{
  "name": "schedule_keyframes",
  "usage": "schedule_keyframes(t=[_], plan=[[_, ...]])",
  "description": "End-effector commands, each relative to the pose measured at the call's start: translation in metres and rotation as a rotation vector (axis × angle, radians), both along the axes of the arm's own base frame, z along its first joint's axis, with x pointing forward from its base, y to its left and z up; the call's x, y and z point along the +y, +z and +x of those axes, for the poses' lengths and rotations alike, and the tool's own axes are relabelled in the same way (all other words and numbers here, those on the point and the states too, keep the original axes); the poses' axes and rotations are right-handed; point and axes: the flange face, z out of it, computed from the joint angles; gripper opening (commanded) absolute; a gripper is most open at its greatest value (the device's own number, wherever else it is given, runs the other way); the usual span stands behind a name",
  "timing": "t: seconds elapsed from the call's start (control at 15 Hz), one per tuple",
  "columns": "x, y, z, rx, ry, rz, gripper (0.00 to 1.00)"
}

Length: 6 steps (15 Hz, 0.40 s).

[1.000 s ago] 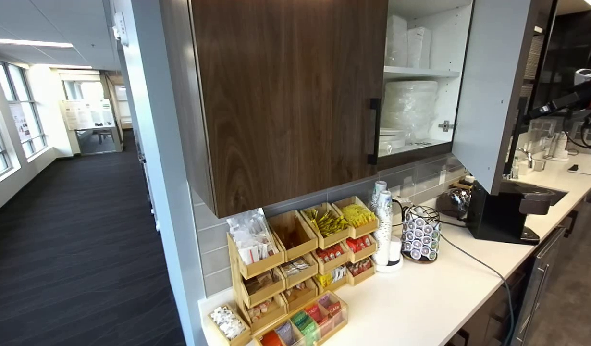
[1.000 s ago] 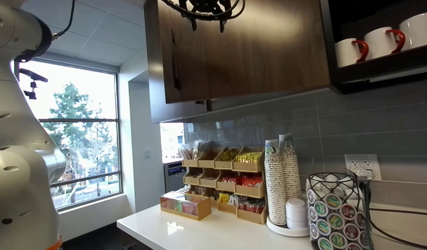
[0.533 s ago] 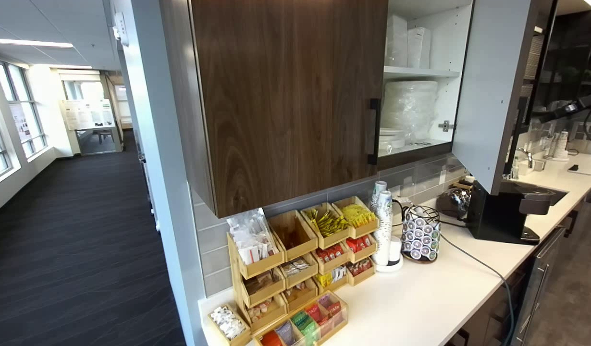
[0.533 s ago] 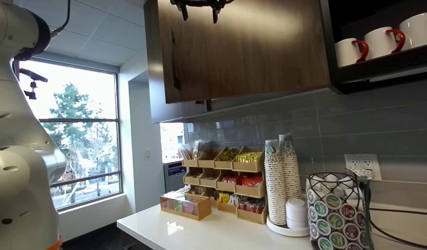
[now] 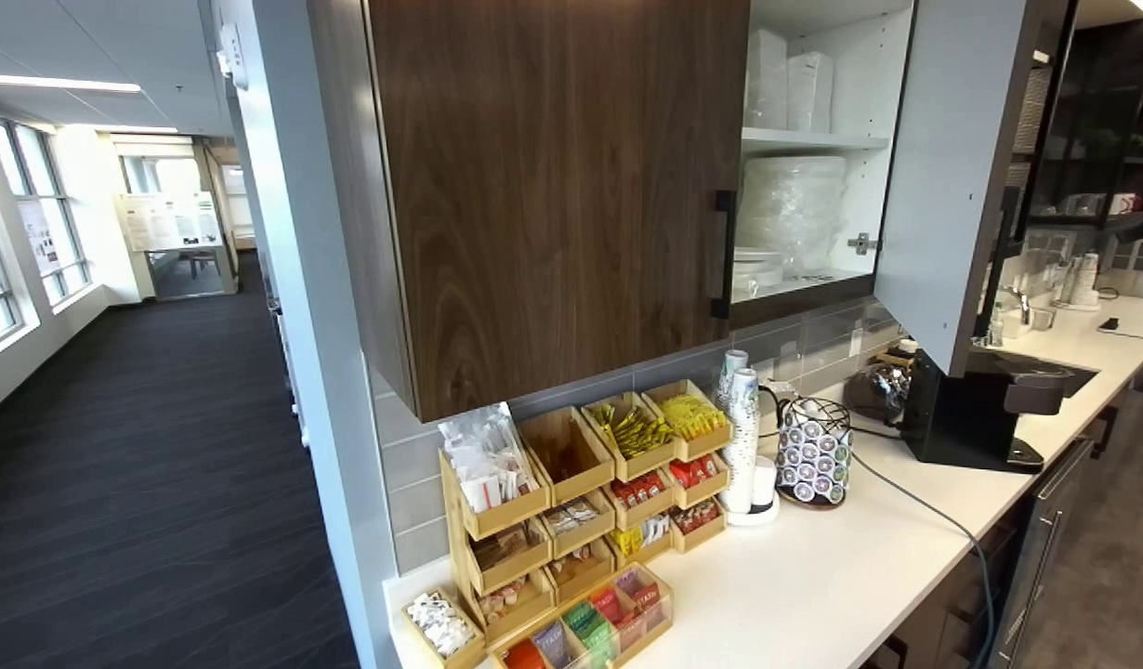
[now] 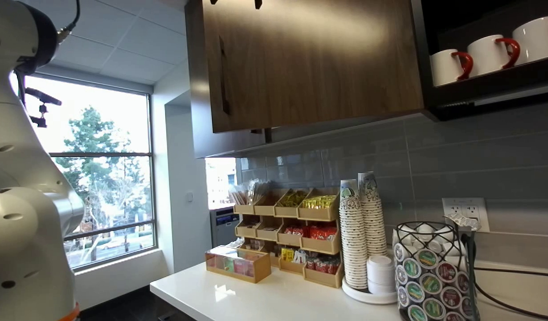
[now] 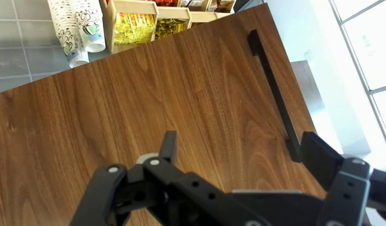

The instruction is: Open the right door of the upper cabinet on the left.

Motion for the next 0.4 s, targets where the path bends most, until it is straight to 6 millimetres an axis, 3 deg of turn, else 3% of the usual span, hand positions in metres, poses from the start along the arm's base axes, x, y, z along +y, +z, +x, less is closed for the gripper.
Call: schedule_keyframes(t=[0.0,0.33], plan=[[-0.0006,0.0008,-0.0002,0.000,0.003,-0.001,1.00],[-0.0002,0.0011,0.0027,0.001,0.008,-0.003,1.00]])
